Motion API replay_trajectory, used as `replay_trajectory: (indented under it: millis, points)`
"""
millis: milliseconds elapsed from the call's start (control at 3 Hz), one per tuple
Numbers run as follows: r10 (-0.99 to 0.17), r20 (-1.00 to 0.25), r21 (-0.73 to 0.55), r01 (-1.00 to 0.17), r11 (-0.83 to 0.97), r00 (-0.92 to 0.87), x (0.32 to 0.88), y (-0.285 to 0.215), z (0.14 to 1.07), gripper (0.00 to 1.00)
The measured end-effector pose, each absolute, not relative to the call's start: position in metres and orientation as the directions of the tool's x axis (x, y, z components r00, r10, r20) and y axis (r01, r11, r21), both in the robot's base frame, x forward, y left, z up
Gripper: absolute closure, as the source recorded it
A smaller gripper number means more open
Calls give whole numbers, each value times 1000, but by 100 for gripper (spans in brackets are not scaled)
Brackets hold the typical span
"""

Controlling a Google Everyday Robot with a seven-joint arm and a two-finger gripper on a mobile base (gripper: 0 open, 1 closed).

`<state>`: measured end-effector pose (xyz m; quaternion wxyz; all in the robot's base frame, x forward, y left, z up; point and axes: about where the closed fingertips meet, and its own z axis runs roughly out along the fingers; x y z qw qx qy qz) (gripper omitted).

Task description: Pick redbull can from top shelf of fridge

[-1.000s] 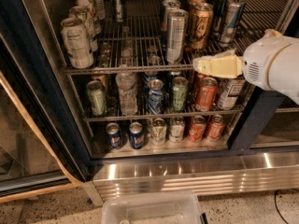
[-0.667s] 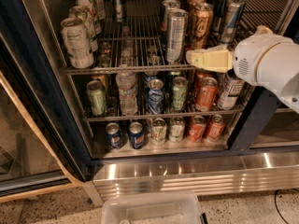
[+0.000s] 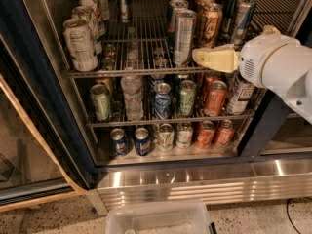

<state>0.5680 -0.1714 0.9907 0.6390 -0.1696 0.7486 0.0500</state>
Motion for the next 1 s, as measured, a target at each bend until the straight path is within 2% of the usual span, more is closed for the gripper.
replay_trajectory:
  millis: [333, 1000]
  points:
    - [-141, -985, -108, -285, 953, -98, 578, -174, 995, 16]
    - [-33, -998, -23, -196, 980, -48, 588, -191, 996, 23]
